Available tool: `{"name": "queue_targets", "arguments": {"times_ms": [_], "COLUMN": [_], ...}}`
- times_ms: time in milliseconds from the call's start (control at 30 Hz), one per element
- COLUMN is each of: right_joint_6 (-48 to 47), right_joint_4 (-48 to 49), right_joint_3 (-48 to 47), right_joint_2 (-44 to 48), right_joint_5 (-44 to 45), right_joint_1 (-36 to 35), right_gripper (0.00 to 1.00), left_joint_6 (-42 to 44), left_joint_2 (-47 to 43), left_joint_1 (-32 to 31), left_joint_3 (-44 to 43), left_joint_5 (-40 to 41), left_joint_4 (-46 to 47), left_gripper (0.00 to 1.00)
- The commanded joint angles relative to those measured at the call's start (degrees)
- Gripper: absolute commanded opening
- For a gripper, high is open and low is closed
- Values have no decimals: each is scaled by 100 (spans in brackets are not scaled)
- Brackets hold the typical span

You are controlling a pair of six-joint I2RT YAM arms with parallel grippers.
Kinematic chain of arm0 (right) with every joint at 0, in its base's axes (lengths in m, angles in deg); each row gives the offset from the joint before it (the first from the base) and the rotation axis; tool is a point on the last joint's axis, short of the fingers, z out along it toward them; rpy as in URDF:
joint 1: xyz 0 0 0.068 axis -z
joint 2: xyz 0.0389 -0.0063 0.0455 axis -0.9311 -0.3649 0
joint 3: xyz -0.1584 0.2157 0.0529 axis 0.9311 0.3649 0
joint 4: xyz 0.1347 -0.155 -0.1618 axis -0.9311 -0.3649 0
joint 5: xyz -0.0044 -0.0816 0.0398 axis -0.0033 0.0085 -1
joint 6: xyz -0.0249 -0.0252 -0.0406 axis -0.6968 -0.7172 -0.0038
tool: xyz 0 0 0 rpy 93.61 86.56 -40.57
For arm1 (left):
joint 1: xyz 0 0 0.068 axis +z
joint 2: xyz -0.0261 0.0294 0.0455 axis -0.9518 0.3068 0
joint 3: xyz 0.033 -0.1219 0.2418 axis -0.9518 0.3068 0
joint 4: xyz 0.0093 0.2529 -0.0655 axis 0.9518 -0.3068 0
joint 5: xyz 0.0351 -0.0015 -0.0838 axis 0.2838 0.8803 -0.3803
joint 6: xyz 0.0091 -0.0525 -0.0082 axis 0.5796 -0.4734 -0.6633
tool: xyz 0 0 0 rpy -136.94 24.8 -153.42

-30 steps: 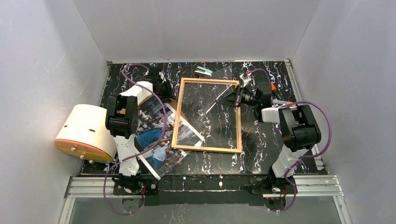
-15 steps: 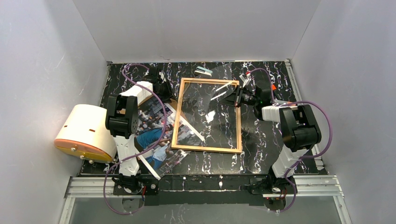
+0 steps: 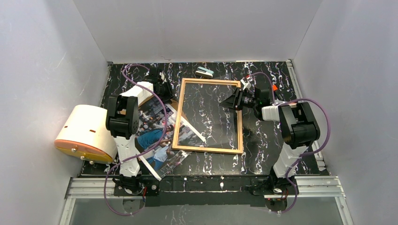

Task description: Put the photo into the frame

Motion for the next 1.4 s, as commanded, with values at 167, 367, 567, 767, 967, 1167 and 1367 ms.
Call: {"name": "queue_targets", "arguments": {"times_ms": [167, 367, 567, 767, 967, 1167, 1367], "right_joint_6": [690, 764, 1064, 1293, 1403, 1427, 1431], "right_joint_4": [742, 794, 1012, 1399, 1465, 1325, 1359], "right_joint_3": [-182, -288, -375, -57, 364, 650, 749], "right_joint_2": [-446, -669, -914, -932, -683, -407, -378], "right_joint_5": [149, 352, 492, 618, 868, 1112, 1190], "right_joint_1": [132, 153, 214, 210, 214, 215, 223], "right_gripper": [47, 50, 35, 4, 1, 1, 1], "left_joint_6": [104, 113, 100, 101, 91, 74, 62], "left_joint_2": [-197, -37, -7, -34, -13, 50, 92], "left_joint_1": [19, 23, 19, 22, 25, 22, 25], "left_joint_3": [36, -6, -13, -61, -74, -95, -72], "left_joint_5": [-118, -428, -426, -327, -352, -504, -630], "left_joint_4": [-158, -137, -152, -189, -190, -158, -91], "left_gripper": [36, 36, 36, 36, 37, 43, 46]}}
